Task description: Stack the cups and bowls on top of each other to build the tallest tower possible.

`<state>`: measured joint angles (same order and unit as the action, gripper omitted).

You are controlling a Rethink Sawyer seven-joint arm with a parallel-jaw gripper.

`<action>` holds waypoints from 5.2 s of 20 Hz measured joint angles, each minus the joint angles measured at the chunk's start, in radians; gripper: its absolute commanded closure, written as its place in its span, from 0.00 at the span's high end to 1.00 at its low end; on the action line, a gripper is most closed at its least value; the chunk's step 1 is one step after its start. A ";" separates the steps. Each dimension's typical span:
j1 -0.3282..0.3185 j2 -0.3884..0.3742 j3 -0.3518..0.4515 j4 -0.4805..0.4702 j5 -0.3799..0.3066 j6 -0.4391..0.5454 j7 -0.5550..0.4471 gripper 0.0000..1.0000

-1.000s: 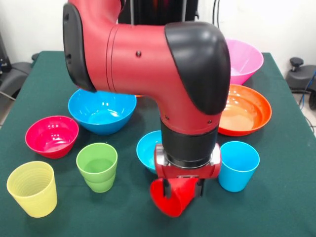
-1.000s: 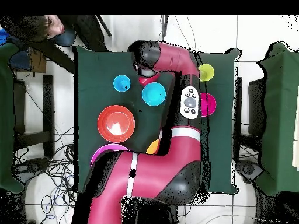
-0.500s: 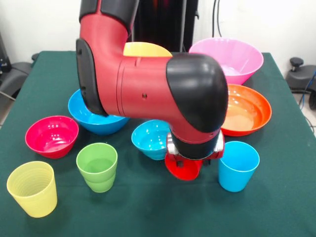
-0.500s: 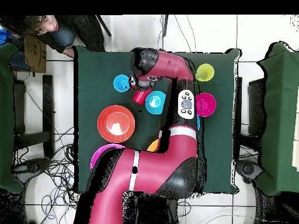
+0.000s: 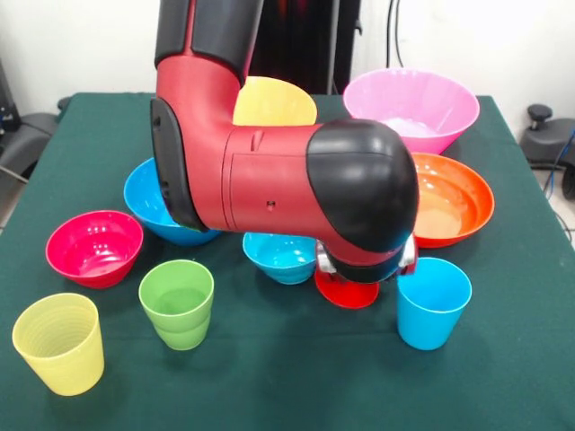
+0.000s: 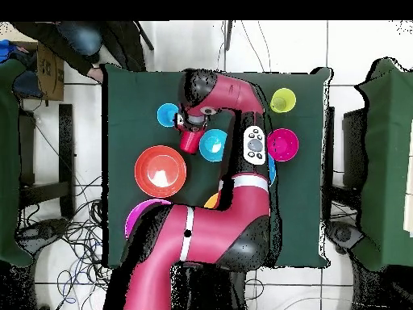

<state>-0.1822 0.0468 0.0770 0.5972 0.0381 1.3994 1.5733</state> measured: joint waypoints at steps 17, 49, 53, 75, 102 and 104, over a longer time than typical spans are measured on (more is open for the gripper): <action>0.005 0.038 0.009 -0.041 -0.006 0.158 0.000 0.00; 0.015 -0.090 0.025 -0.092 -0.024 0.037 0.000 0.00; 0.014 -0.119 0.025 -0.093 -0.028 0.026 0.000 0.00; -0.022 -0.248 0.025 -0.068 -0.077 -0.288 -0.003 0.00; -0.202 -0.505 0.027 0.291 -0.099 -0.356 -0.017 0.00; -0.201 -0.522 0.027 0.323 -0.106 -0.358 -0.017 0.00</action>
<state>-0.3830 -0.4747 0.1039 0.9197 -0.0682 1.0416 1.5567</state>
